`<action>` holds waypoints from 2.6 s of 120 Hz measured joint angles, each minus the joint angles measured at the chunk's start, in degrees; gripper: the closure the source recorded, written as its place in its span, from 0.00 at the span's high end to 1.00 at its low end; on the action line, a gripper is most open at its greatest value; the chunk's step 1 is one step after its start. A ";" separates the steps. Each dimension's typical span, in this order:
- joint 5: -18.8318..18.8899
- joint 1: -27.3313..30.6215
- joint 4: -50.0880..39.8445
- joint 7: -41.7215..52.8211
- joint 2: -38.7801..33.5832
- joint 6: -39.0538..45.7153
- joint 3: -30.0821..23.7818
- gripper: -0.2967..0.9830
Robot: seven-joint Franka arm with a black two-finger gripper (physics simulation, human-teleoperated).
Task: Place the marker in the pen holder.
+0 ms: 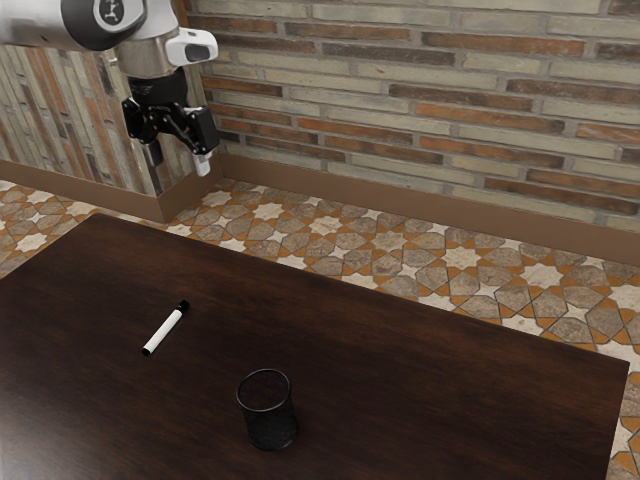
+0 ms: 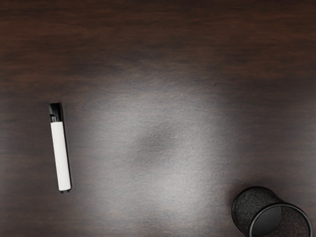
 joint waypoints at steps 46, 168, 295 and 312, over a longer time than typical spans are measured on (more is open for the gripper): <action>-3.53 -2.57 18.33 8.04 24.85 5.50 9.69 0.75; -9.29 5.07 5.73 23.04 42.20 33.76 12.21 0.75; -10.15 3.99 -12.10 30.15 31.47 36.37 12.88 0.27; -9.65 3.90 -12.41 29.70 31.27 36.53 12.92 0.20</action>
